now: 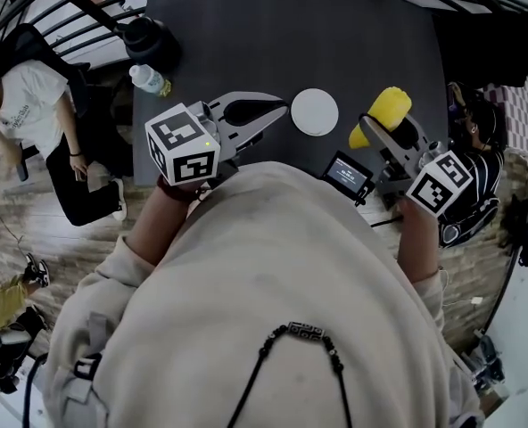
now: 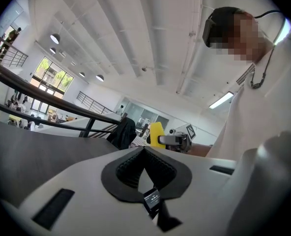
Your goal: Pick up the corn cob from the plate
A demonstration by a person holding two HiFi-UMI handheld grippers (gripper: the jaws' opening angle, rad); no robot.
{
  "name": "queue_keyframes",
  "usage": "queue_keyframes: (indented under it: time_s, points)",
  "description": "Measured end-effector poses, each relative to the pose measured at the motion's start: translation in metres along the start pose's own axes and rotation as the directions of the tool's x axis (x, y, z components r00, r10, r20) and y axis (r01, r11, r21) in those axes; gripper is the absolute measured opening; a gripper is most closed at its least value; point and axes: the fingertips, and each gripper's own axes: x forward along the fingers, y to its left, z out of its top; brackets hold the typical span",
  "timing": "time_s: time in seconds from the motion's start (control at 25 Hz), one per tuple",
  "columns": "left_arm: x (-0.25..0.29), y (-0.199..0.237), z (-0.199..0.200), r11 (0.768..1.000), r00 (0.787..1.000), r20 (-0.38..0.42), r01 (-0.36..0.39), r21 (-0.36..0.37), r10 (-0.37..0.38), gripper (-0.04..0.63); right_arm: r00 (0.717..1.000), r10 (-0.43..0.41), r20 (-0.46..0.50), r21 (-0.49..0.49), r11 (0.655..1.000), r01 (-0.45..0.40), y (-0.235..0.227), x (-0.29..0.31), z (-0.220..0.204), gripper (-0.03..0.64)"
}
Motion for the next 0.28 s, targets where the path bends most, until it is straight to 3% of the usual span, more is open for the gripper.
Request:
queue_keyframes:
  time_s: [0.28]
  points:
    - [-0.0018,0.0008,-0.0032,1.000,1.000,-0.008,-0.009,-0.012,0.009,0.006,1.000,-0.011,-0.017,0.014,1.000,0.011,-0.0049,0.0008,-0.0042,0.256]
